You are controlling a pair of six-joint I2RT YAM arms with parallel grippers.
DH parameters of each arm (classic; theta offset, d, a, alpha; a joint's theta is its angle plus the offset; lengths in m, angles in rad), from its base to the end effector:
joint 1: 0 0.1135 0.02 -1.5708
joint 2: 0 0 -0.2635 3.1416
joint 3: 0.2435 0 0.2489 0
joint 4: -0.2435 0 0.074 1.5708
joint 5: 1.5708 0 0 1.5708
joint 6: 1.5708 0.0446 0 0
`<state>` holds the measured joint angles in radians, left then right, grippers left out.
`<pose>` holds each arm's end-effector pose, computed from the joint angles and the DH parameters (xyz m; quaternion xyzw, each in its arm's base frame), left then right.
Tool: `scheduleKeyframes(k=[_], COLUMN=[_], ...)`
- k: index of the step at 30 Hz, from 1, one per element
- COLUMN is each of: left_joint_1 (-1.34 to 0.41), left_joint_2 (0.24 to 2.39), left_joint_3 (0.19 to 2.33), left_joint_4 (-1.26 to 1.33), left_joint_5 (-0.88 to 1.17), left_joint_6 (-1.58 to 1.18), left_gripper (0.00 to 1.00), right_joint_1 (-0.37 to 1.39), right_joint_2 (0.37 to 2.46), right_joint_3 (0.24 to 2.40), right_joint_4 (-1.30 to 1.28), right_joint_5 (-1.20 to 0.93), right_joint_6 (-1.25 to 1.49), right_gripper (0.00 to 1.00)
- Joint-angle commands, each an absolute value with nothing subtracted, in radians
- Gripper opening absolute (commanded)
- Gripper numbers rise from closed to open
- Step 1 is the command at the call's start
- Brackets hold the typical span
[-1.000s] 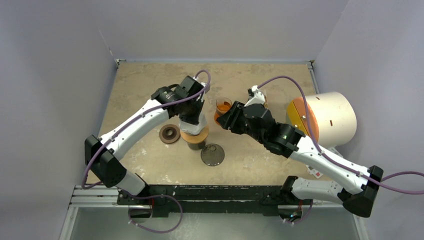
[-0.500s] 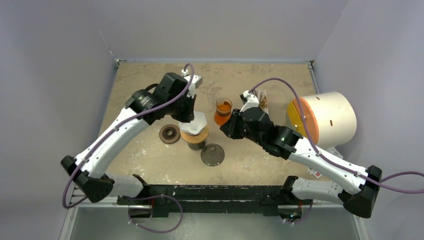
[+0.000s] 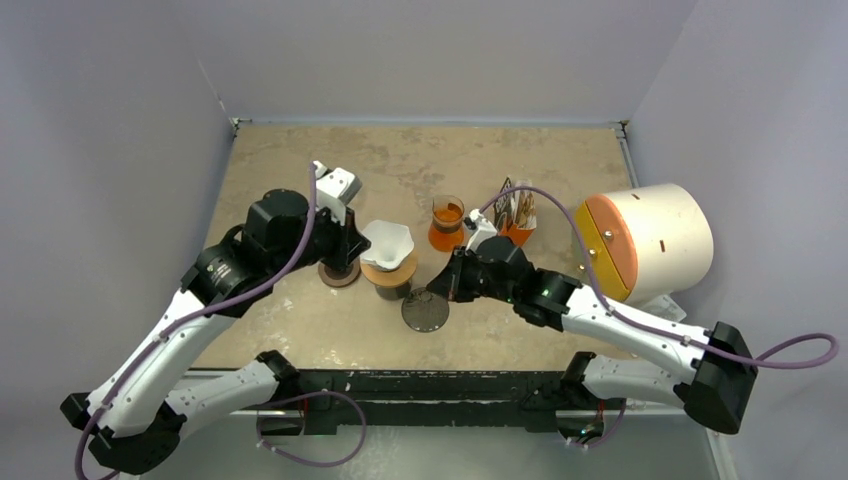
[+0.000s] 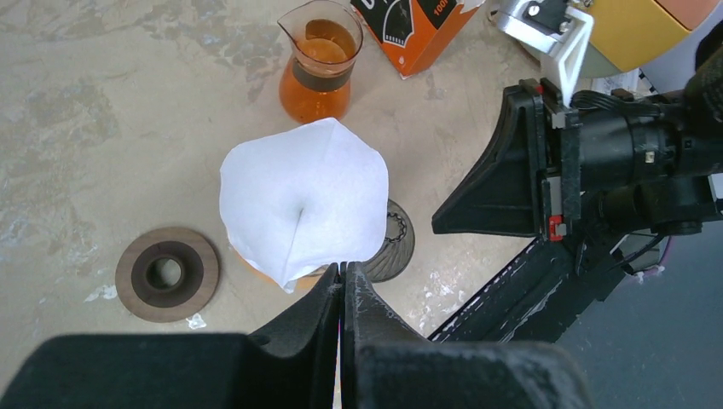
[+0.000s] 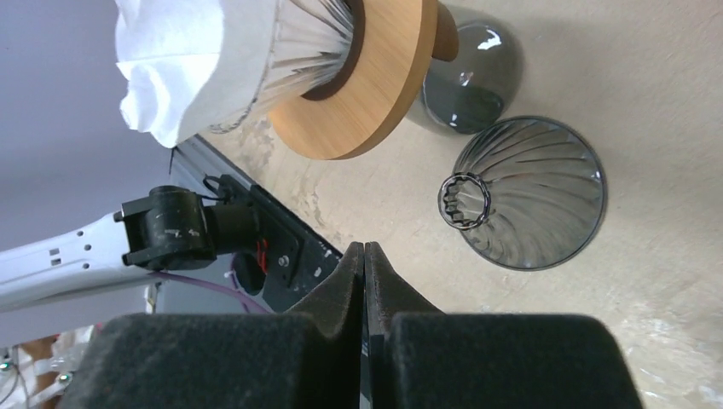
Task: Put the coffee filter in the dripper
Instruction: Move the coffee server to the center of the board.
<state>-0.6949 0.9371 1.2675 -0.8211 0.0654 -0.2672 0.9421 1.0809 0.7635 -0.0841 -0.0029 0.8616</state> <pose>0.1345 -0.1159 0.4051 0.1984 0.8341 -0.2626 0.4426 0.1489 0.2050 0.2813 -0.0343 0.8332 0.4337 0.3413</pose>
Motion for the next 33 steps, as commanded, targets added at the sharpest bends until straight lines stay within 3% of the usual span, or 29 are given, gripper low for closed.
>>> scheduleKeyframes(k=[1, 15, 33], left_joint_1=[-0.697, -0.698, -0.697], left_joint_2=[0.858, 0.76, 0.752], left_joint_3=[1.193, 1.084, 1.011], left_joint_4=[-0.677, -0.581, -0.489], left_joint_5=[0.093, 0.126, 0.163], left_joint_6=[-0.248, -0.258, -0.27], left_gripper=[0.0, 0.0, 0.0], right_joint_1=[0.94, 0.94, 0.94], right_joint_2=[1.099, 1.28, 1.51], right_joint_3=[0.709, 0.605, 0.61], right_joint_4=[0.09, 0.375, 0.61], right_joint_5=[-0.064, -0.027, -0.044], right_joint_6=[0.99, 1.284, 1.431], right_gripper=[0.0, 0.0, 0.0])
